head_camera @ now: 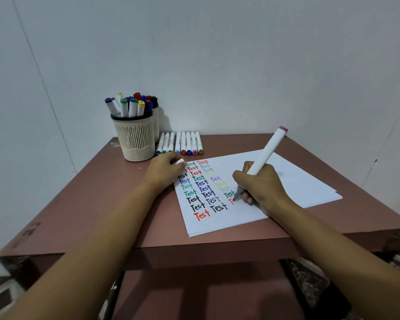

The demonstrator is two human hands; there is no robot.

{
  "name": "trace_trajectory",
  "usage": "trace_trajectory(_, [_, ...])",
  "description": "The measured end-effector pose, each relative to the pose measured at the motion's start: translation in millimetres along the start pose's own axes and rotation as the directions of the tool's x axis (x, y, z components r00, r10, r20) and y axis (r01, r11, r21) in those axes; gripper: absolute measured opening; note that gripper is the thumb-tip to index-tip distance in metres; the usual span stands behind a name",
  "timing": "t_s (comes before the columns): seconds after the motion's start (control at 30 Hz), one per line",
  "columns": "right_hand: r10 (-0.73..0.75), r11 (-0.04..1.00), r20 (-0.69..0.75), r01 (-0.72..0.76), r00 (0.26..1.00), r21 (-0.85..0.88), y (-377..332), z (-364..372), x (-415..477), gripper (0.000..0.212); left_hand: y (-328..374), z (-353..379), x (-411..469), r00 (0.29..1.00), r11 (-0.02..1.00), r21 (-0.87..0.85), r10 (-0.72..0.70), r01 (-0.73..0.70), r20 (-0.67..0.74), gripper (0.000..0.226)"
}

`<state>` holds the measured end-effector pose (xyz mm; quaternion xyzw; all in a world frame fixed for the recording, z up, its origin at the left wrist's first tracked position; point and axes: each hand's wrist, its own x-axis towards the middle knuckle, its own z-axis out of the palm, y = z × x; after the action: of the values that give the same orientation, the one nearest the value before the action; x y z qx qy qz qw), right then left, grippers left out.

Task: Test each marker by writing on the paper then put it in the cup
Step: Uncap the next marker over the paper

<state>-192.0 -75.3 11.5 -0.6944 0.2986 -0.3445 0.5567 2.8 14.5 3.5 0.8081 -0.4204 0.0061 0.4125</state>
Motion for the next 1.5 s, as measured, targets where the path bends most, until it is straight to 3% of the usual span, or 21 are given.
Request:
trace_trajectory(1.03, [-0.077,0.992,-0.065,0.069,0.995,-0.105,7.5,0.4,5.8,0.042,-2.6,0.1,1.5,1.000,1.000,-0.010,-0.008,0.008,0.015,0.026])
trace_trajectory(1.27, [-0.055,0.998,-0.088,0.052,0.995,-0.038,7.2,-0.5,4.2,0.043,-3.1,0.6,1.0,1.000,1.000,0.000,-0.006,0.006,0.009,0.026])
trace_trajectory(1.5, [-0.104,0.987,-0.109,0.090,0.989,-0.131,7.3,0.9,4.8,0.037,-1.3,0.2,0.5,1.000,1.000,0.003,-0.012,0.012,0.006,0.025])
